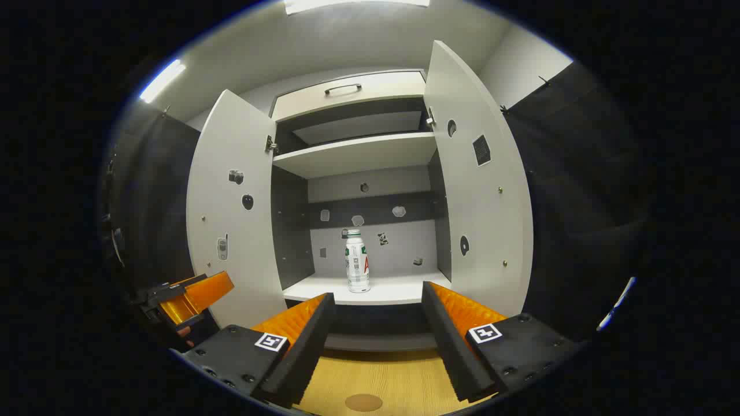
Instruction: Grasp the bottle in the cabinet with the left hand and place it on the coaster, then close the right door with the right hand and the left door with the left hand.
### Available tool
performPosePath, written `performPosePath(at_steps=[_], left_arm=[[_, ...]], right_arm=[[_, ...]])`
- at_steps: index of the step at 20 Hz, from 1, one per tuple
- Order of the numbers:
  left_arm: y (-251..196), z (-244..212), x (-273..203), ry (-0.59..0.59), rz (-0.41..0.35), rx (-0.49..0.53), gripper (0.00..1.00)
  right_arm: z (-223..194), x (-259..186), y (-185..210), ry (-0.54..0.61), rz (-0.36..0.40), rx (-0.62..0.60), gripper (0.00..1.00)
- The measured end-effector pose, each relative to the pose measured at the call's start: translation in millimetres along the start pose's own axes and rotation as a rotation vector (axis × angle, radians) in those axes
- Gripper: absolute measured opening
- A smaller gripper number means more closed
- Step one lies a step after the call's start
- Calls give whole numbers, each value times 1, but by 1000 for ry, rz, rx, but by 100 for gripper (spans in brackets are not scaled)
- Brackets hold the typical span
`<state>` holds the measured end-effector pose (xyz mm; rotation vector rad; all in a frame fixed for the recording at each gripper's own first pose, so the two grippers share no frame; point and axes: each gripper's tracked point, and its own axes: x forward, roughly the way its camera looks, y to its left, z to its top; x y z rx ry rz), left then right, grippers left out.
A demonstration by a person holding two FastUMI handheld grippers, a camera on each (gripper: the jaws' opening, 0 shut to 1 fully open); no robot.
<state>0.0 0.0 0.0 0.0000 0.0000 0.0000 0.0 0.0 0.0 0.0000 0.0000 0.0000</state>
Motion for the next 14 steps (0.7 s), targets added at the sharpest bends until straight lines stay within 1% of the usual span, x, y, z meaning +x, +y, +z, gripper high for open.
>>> performPosePath(at_steps=[4, 6, 8, 10, 14], left_arm=[[0, -2, 0, 6, 3, -6, 95], [-4, -3, 6, 11, -5, 3, 95], [-10, -1, 12, 10, -25, 14, 95], [-16, -1, 17, 9, -41, 27, 95], [-33, 0, 27, 2, -85, 12, 95]], right_arm=[[-2, 2, 2, 2, 2, 2, 98], [-6, 3, 1, 16, -9, 1, 98], [-7, 3, -2, 23, -22, 1, 98], [-3, 2, -7, 6, -45, -7, 98], [6, -1, -15, -26, -79, -10, 98]])
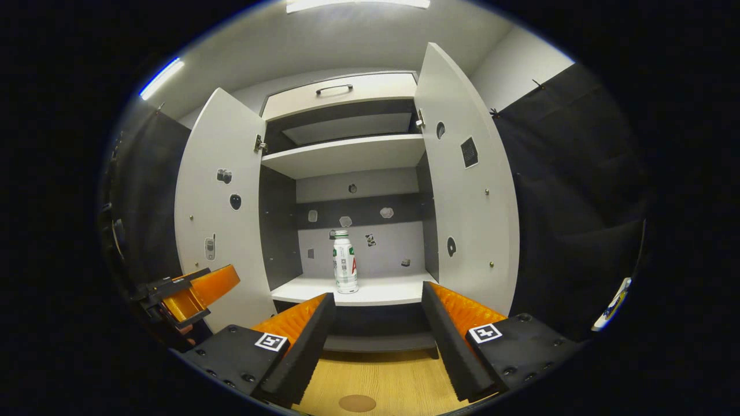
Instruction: Grasp the bottle in the cabinet with the left hand and place it on the coaster, then close the right door with the right hand and the left door with the left hand.
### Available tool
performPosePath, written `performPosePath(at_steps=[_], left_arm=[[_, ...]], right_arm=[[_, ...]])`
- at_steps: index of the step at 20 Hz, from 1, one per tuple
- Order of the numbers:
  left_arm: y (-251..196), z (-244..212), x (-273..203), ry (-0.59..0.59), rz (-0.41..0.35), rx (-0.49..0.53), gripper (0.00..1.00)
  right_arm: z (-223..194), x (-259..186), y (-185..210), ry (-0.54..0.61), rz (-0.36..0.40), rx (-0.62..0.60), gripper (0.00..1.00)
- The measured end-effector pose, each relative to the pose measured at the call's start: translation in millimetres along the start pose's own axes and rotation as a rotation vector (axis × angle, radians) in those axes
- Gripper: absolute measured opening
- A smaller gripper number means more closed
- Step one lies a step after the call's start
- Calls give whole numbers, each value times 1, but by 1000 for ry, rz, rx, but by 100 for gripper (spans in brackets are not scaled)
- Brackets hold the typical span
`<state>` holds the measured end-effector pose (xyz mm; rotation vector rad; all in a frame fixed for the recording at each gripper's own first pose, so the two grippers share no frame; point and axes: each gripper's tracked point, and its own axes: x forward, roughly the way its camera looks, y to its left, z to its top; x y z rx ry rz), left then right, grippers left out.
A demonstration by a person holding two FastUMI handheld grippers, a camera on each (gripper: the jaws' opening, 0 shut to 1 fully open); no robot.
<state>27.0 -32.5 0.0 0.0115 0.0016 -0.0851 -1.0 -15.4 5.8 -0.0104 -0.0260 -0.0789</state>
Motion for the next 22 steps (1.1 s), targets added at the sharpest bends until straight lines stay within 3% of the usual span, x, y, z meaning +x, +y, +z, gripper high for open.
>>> performPosePath(at_steps=[4, 15, 19, 22], left_arm=[[-6, -6, 4, 14, -16, -23, 95], [17, -17, 2, 49, 54, -20, 95], [11, -11, 11, 47, 30, 27, 95], [-13, -8, 35, 37, -44, 45, 94]], right_arm=[[1, 3, -7, -5, -18, -3, 98], [-9, 13, 2, 19, 25, 5, 98], [-4, 13, 4, 1, 38, 2, 98], [-4, 8, 1, 1, 36, 7, 98]])
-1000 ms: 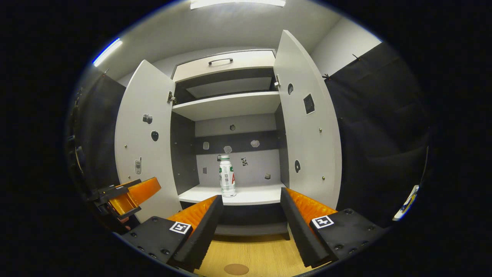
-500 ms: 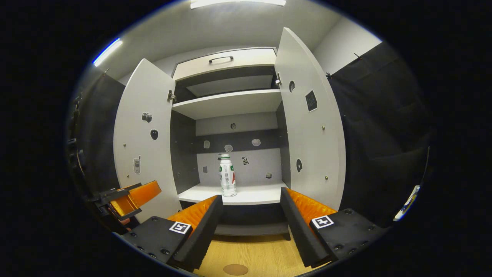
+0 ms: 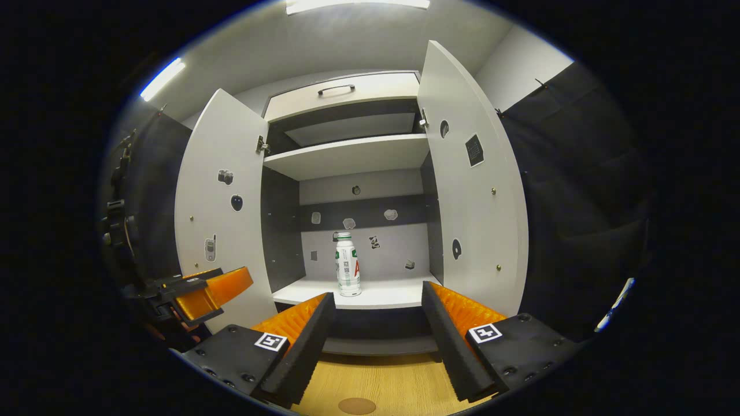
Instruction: Grasp the bottle in the cabinet with the left hand and place it on the coaster, then close the right door with the right hand and the left door with the left hand.
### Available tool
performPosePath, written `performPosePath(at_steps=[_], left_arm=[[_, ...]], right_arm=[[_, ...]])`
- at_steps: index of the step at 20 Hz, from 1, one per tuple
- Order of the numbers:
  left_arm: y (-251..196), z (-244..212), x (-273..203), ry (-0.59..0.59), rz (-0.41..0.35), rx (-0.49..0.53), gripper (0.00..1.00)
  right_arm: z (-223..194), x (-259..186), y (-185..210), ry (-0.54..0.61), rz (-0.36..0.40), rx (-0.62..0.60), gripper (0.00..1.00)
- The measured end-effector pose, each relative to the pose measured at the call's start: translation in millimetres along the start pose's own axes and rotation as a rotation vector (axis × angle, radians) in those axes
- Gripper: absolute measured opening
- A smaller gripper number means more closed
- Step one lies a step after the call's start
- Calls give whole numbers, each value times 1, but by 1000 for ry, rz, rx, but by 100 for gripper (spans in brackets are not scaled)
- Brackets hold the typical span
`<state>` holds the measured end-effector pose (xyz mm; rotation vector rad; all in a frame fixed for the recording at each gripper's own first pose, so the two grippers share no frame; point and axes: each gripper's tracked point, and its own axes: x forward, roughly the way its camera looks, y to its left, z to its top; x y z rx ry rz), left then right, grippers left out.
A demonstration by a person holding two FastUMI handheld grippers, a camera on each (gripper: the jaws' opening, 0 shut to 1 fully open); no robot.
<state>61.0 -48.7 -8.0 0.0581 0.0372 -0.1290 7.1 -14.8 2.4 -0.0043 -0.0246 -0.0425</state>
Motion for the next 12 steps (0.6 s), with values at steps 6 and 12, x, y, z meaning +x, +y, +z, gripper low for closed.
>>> performPosePath(at_steps=[6, 12], left_arm=[[-24, -4, 84, 1, -48, 20, 94], [-29, -40, 191, 62, -44, -4, 94]], right_arm=[[4, -22, -40, 2, -93, -28, 98], [8, -48, -86, 4, -206, -41, 98]])
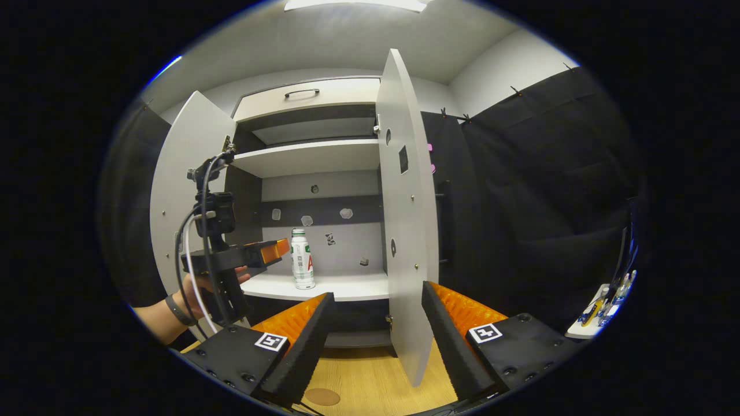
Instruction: Grasp the bottle in the cabinet with the left hand and place it on the coaster, then close the right door with the right hand and the left door with the left hand.
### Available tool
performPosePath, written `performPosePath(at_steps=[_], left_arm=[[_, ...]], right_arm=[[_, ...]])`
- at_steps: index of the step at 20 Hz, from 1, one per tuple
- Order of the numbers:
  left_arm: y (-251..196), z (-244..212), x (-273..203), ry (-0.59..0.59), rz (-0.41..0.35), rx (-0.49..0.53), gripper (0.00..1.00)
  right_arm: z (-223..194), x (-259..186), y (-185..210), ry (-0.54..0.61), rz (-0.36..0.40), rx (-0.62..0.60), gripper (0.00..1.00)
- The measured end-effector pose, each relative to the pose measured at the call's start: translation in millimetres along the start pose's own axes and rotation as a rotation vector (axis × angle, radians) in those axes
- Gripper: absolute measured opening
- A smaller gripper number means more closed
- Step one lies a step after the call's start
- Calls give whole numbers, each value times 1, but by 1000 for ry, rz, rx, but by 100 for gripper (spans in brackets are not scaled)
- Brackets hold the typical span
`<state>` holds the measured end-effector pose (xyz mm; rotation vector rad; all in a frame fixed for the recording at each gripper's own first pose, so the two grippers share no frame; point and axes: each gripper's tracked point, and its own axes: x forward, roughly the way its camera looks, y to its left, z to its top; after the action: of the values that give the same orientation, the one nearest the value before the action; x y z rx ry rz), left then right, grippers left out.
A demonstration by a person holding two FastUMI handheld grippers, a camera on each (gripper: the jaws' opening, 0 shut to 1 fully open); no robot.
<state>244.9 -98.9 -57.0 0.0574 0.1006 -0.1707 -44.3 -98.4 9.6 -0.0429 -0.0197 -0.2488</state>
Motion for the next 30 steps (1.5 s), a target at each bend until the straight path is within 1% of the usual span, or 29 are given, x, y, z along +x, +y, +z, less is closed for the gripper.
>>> performPosePath(at_steps=[2, 3, 4, 5, 6, 7, 9, 11, 13, 15, 17, 18, 19, 21, 26, 30], left_arm=[[6, -13, 32, 29, 18, -6, 95], [9, -23, 46, 67, 19, -26, 94], [10, -30, 60, 82, 12, -66, 94], [11, -35, 71, 96, 19, -108, 95], [17, -35, 84, 90, 37, -115, 95], [24, -37, 91, 87, 61, -83, 95], [22, -41, 105, 101, 55, -6, 95], [15, -46, 115, 104, 39, 25, 95], [16, -56, 125, 129, 51, 58, 95], [21, -64, 131, 134, 70, 61, 95], [25, -63, 130, 116, 81, 34, 94], [28, -63, 129, 112, 88, 30, 90], [25, -63, 132, 109, 73, 24, 77], [22, -61, 125, 115, 41, 9, 74], [13, -23, 85, 48, -29, -4, 74], [7, -7, 35, 40, -91, -15, 72]], right_arm=[[2, -6, -13, -3, -31, -7, 99], [2, -8, -20, -3, -47, -9, 98], [2, -9, -26, -1, -62, -11, 98], [0, -11, -31, 7, -76, -14, 99], [-4, -12, -37, 18, -93, -15, 98], [-5, -13, -41, 23, -105, -12, 98], [-8, -14, -45, 27, -114, 0, 98], [-10, -12, -48, 32, -118, 6, 98], [-12, -10, -50, 36, -121, 7, 98], [-11, -9, -50, 33, -120, 11, 98], [-11, -9, -52, 29, -122, 13, 98], [-11, -8, -52, 29, -122, 15, 98], [-11, -6, -52, 30, -120, 17, 98], [-11, -3, -50, 31, -112, 15, 98], [-13, -6, -36, 42, -74, 16, 98], [-14, -8, -22, 46, -35, 22, 98]])
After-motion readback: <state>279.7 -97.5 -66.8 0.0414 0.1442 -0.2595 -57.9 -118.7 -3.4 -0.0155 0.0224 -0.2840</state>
